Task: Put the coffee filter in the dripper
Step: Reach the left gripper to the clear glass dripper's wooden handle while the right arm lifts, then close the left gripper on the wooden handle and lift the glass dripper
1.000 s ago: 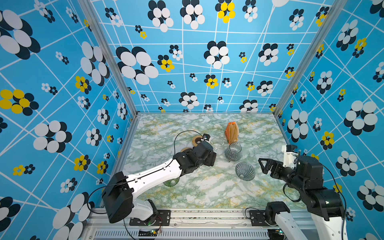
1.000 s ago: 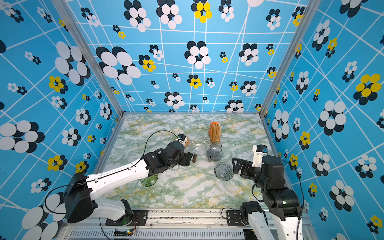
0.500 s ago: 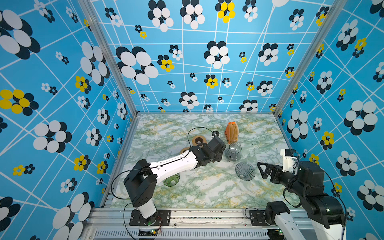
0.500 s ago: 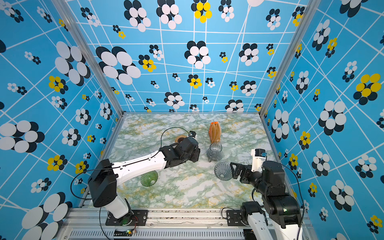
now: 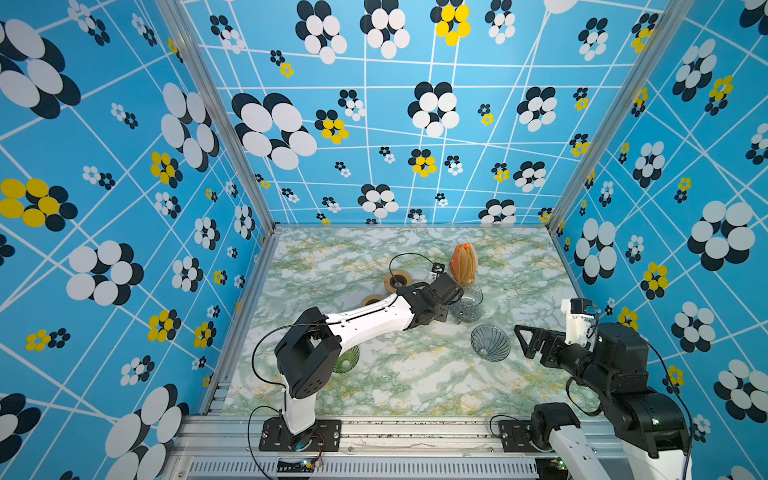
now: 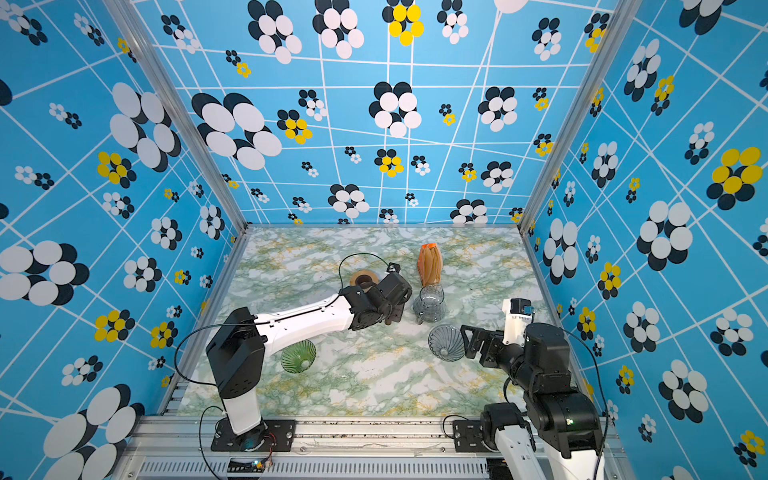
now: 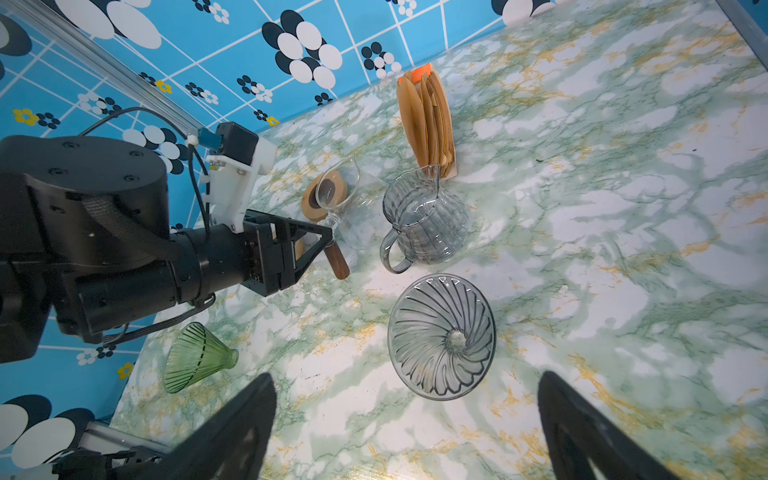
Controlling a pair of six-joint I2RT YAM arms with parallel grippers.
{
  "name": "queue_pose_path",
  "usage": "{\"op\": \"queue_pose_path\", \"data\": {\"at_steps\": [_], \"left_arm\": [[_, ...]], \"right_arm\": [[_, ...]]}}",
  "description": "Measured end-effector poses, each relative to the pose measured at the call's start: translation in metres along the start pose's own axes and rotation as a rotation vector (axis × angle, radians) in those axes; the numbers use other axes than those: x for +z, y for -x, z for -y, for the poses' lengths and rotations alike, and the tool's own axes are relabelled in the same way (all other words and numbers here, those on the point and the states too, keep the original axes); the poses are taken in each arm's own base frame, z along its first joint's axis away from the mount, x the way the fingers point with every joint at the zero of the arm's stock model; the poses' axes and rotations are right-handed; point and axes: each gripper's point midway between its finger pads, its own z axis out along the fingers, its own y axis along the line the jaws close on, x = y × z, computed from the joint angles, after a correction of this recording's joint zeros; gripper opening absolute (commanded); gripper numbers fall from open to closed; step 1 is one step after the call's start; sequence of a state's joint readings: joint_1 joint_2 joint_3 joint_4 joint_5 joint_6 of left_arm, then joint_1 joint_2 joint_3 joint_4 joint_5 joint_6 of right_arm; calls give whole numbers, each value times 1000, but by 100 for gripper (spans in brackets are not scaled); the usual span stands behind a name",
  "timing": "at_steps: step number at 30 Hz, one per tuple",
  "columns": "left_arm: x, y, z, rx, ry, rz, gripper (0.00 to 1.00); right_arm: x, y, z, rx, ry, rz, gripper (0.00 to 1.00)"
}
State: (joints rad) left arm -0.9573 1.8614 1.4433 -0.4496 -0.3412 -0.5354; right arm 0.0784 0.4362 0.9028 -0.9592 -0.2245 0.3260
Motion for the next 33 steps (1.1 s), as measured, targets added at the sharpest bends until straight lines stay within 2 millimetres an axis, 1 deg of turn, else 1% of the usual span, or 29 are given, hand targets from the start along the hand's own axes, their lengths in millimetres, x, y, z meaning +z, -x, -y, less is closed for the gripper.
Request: {"op": "queue_pose_path", "data": {"at_steps": [5,13,19,20,21,33], "left_arm": [[9,-1,3,6,11,-12,50],[15,-1,1,13,45,-23,44],[20,1,1,18,65,-27,44],[21,0,1,20,67,-30,40],[22,0,1,20,68,-32,39],[23,-2,-4,31,103,-43,29]], "right_arm": [[0,0,0,0,-1,2,99],[1,0,1,0,-2,1,99],[2,0,1,1,-2,0,99],[2,0,1,1,-3,0,99],[2,0,1,1,-3,0,99],[2,-1,1,4,-2,-1,99]]}}
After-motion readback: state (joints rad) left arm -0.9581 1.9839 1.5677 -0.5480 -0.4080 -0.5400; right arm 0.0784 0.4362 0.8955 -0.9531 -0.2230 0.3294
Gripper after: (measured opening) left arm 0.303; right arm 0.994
